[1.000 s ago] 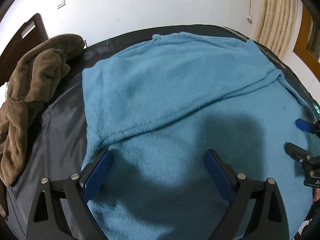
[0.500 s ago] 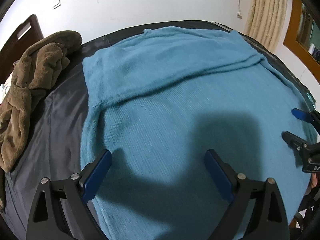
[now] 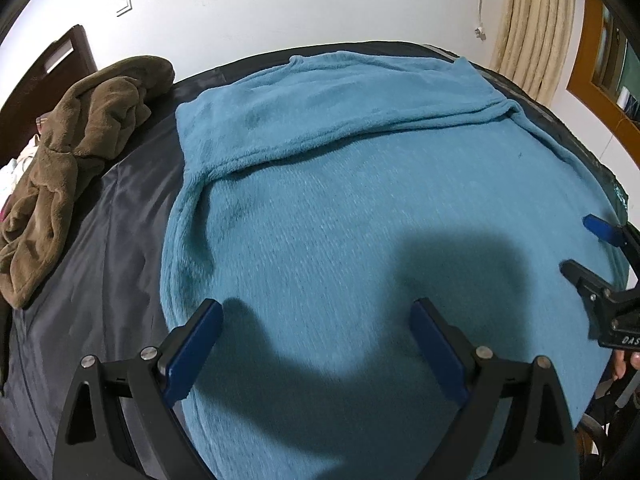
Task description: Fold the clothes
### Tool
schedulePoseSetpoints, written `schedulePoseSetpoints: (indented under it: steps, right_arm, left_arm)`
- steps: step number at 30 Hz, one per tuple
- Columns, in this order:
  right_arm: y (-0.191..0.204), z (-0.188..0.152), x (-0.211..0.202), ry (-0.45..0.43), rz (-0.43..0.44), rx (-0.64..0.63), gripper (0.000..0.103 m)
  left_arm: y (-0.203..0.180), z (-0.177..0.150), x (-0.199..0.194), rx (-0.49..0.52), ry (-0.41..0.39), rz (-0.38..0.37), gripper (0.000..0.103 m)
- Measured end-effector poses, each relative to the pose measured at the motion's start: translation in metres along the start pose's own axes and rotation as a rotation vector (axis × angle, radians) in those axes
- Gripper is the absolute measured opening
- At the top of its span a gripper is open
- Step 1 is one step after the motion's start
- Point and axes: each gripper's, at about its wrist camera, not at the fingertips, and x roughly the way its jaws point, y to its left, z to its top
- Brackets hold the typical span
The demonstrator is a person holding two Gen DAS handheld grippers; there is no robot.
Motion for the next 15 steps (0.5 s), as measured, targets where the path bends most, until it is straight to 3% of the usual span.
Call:
schedulePoseSetpoints:
  steps: [15]
  right_arm:
    - [0.001, -0.005, -0.004, -0.017, 0.005, -0.005, 0.099]
  left_arm:
    - [0.000, -0.034, -0.024, 0.001, -0.011, 0.017, 0.096]
